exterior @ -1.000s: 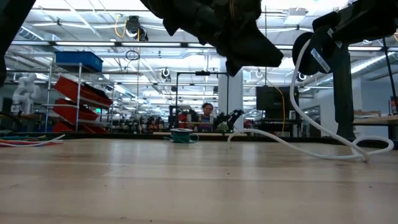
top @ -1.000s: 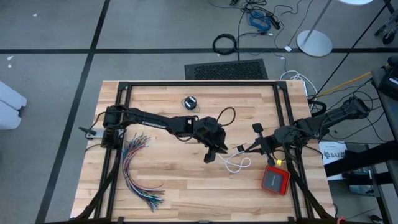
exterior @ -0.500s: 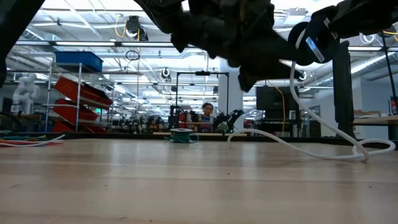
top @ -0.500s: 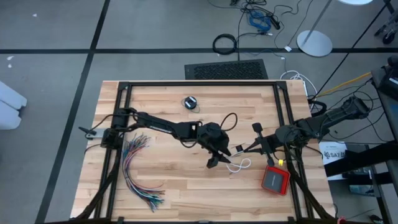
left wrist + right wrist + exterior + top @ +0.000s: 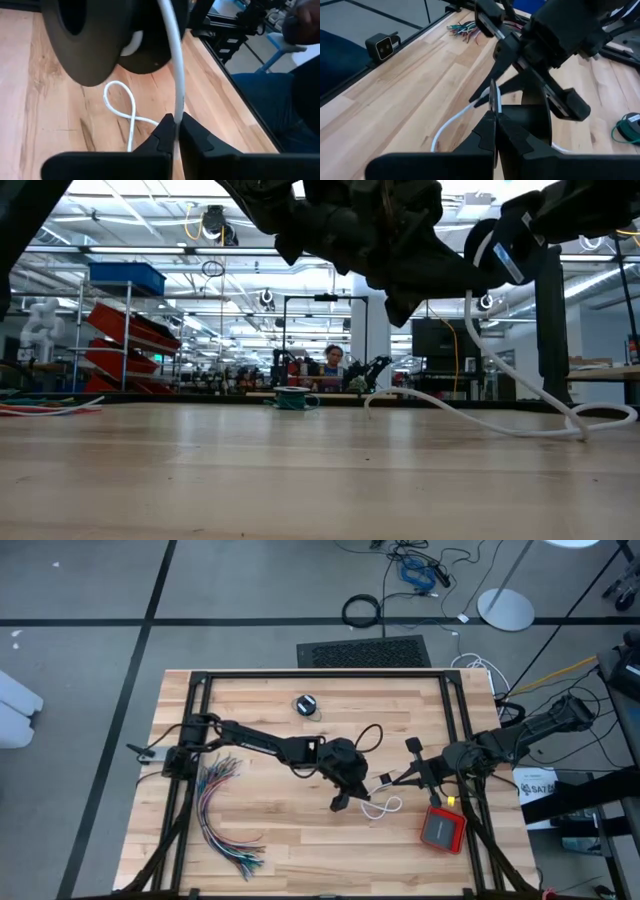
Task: Coil cords
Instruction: Uncoil the white wire from the spool
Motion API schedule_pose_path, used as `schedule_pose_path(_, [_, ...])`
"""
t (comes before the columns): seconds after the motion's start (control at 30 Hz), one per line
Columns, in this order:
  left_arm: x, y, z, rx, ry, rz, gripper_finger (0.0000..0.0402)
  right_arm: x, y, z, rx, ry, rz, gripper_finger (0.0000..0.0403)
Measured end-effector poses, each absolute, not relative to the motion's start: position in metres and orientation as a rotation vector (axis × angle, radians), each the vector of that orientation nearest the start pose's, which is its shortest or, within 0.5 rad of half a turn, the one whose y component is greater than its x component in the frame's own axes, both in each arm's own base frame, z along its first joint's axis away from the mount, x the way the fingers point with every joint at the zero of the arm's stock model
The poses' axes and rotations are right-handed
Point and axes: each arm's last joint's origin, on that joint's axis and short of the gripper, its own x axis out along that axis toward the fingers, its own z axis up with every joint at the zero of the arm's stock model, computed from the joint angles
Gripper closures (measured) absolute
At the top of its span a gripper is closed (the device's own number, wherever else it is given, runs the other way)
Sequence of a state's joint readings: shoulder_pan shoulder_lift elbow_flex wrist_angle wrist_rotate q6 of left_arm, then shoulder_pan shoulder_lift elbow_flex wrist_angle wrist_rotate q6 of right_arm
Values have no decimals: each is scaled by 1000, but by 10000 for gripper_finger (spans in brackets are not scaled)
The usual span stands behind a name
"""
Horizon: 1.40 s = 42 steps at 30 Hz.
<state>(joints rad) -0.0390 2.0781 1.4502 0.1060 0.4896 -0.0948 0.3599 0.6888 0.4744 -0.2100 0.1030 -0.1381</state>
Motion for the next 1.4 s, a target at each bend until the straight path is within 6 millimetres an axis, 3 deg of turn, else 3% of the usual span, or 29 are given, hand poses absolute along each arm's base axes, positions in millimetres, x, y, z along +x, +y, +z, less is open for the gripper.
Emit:
schedule_pose_path(0.17, [459, -20, 194, -202, 568, -478, 392, 145, 52, 233, -204, 464, 281, 403])
schedule_pose_path(0.43, [455, 1, 245, -71, 431, -416, 395, 151, 55, 220, -190, 555, 325, 403])
schedule_pose_path(0.57, [460, 21, 256, -30, 426, -366, 396, 163, 62, 217, -214, 516, 394, 403])
schedule_pose_path(0.77, [456, 45, 250, -61, 469, -367, 397, 176, 67, 217, -272, 457, 440, 403])
schedule_pose_path(0.93, [456, 46, 240, -59, 524, -367, 397, 179, 69, 225, -303, 427, 469, 403])
schedule_pose_path(1.23, [466, 50, 199, -91, 616, -351, 395, 180, 71, 231, -303, 386, 501, 403])
schedule_pose_path(1.4, [467, 46, 197, -90, 619, -362, 386, 181, 71, 232, -305, 379, 496, 403])
